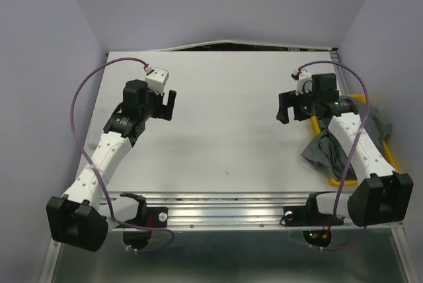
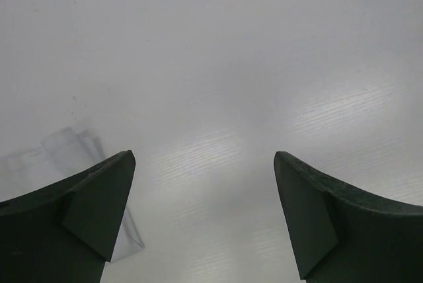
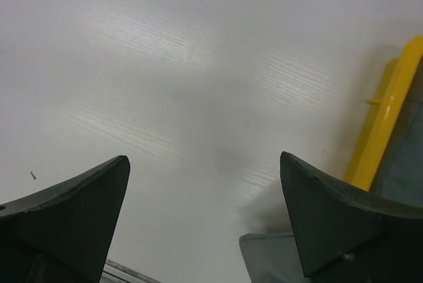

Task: Fold and stack the skirts
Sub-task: Grab the skirt from the pile

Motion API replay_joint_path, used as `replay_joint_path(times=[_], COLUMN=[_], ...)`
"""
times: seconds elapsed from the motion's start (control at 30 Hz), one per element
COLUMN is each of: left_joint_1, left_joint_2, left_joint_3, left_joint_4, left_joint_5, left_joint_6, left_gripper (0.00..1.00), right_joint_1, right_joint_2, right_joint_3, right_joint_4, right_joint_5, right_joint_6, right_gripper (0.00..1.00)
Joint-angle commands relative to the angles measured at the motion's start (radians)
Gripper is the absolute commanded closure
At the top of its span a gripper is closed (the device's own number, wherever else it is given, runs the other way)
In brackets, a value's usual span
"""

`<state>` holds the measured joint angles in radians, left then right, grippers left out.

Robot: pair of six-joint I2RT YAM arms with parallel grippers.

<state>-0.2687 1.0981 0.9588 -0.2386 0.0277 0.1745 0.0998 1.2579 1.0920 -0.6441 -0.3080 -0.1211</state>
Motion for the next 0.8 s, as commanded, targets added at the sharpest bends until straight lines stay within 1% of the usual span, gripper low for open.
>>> replay_joint_path(times=[0.0,0.03,0.07,0.17,0.2,0.23,0.27,0.37,0.4,0.43,0.53,0.6,0.63,0.67,0.77], left_joint_1=[-0.003,-0.003,-0.003,-0.003,-0.003,-0.003,-0.003,-0.003,-0.003,-0.003,-0.003,-0.003,-0.003,-0.003,-0.003], left_joint_2=[-0.004,-0.001,0.011,0.037,0.043,0.048,0.055,0.065,0.066,0.065,0.065,0.068,0.068,0.072,0.074], left_joint_3=[0.035,0.043,0.050,0.073,0.074,0.081,0.087,0.095,0.097,0.095,0.087,0.081,0.074,0.070,0.066], left_joint_4=[0.001,-0.005,-0.011,-0.021,-0.021,-0.022,-0.025,-0.030,-0.030,-0.030,-0.030,-0.027,-0.025,-0.022,-0.022], left_joint_5=[0.047,0.054,0.055,0.066,0.067,0.070,0.072,0.080,0.081,0.086,0.098,0.110,0.116,0.118,0.124], left_joint_6=[0.022,0.026,0.025,0.022,0.022,0.019,0.019,0.022,0.025,0.025,0.031,0.037,0.037,0.040,0.043], left_gripper=[0.01,0.01,0.01,0.01,0.01,0.01,0.01,0.01,0.01,0.01,0.01,0.01,0.01,0.01,0.01], right_joint_1=[0.008,0.008,-0.015,-0.079,-0.093,-0.110,-0.153,-0.241,-0.271,-0.332,-0.412,-0.426,-0.440,-0.449,-0.450], right_joint_2=[0.018,0.037,0.053,0.142,0.143,0.184,0.202,0.256,0.270,0.282,0.333,0.353,0.356,0.362,0.382], right_joint_3=[0.144,0.231,0.277,0.428,0.460,0.485,0.511,0.528,0.531,0.532,0.508,0.455,0.386,0.352,0.261], right_joint_4=[-0.063,-0.087,-0.130,-0.179,-0.195,-0.206,-0.213,-0.213,-0.213,-0.213,-0.209,-0.157,-0.132,-0.080,-0.016], right_joint_5=[0.180,0.217,0.255,0.282,0.293,0.303,0.341,0.339,0.336,0.330,0.323,0.343,0.352,0.375,0.392], right_joint_6=[-0.026,-0.031,-0.031,-0.051,-0.061,-0.075,-0.100,-0.139,-0.147,-0.156,-0.199,-0.215,-0.216,-0.216,-0.216], right_gripper=[0.00,0.00,0.00,0.00,0.00,0.00,0.00,0.00,0.00,0.00,0.00,0.00,0.00,0.00,0.00])
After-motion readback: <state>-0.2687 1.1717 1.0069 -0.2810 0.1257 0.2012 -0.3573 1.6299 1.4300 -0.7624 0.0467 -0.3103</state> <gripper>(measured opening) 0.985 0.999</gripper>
